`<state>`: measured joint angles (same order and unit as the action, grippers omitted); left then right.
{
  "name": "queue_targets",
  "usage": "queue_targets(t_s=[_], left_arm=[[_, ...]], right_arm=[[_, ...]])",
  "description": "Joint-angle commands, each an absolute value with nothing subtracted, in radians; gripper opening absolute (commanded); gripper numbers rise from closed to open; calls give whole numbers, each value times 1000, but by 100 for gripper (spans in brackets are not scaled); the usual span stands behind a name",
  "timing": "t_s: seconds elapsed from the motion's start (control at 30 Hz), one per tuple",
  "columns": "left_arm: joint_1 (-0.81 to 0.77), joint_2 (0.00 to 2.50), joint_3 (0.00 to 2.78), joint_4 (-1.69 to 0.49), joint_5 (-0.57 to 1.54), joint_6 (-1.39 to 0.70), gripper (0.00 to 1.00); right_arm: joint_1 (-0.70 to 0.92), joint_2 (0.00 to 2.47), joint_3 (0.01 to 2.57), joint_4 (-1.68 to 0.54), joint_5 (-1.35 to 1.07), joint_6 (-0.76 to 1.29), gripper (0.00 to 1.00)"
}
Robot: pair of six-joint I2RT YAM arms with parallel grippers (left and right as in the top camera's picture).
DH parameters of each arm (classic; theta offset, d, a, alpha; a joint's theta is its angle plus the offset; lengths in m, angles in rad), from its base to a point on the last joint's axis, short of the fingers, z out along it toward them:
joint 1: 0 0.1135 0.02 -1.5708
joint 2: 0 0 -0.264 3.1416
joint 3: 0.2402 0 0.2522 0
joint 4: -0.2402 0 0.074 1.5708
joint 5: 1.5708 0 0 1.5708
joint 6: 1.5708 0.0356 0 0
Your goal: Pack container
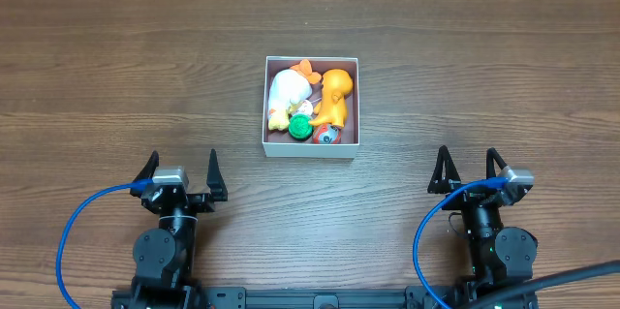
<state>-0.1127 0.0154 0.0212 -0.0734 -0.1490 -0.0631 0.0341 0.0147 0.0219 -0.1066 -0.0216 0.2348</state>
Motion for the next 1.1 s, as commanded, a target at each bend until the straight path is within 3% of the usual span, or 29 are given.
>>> queue_targets(t_s=[0.0, 1.07], left_arm=[[-62, 4, 6, -65, -135, -15, 100], [-25, 4, 6, -66, -134, -14, 100]], right_arm=[[31, 4, 18, -102, -17, 228, 100], [31, 4, 18, -102, -17, 228, 100]])
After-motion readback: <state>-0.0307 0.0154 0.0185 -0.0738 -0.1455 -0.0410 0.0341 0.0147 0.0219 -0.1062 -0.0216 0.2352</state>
